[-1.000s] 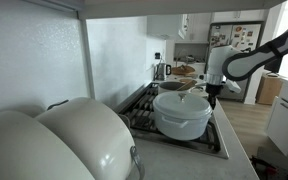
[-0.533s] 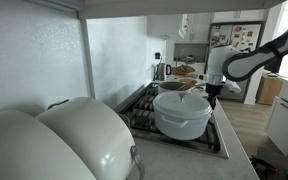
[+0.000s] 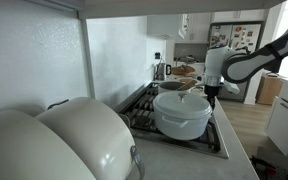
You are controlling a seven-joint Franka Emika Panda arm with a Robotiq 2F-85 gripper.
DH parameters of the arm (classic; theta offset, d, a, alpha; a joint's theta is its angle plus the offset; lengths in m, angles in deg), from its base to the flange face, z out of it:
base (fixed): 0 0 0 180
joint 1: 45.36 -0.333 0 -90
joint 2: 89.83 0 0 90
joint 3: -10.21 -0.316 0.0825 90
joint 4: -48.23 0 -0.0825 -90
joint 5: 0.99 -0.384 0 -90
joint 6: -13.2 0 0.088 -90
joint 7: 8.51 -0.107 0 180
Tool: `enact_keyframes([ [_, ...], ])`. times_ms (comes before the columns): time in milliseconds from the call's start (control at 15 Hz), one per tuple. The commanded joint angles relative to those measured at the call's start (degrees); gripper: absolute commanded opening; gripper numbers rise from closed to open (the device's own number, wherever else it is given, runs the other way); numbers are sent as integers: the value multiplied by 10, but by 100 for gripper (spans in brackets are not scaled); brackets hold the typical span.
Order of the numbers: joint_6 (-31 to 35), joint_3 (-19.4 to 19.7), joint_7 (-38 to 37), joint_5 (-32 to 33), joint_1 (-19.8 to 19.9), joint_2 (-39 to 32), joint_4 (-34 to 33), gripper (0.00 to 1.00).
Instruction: Turn the first knob on the left of the stove
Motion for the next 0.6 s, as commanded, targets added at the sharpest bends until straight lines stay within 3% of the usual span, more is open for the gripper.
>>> enact_keyframes([
  [0,-75,7,64,-8,-9,-43,-42,5],
  [533,-153,28,312,-70,-5,-78,-97,5],
])
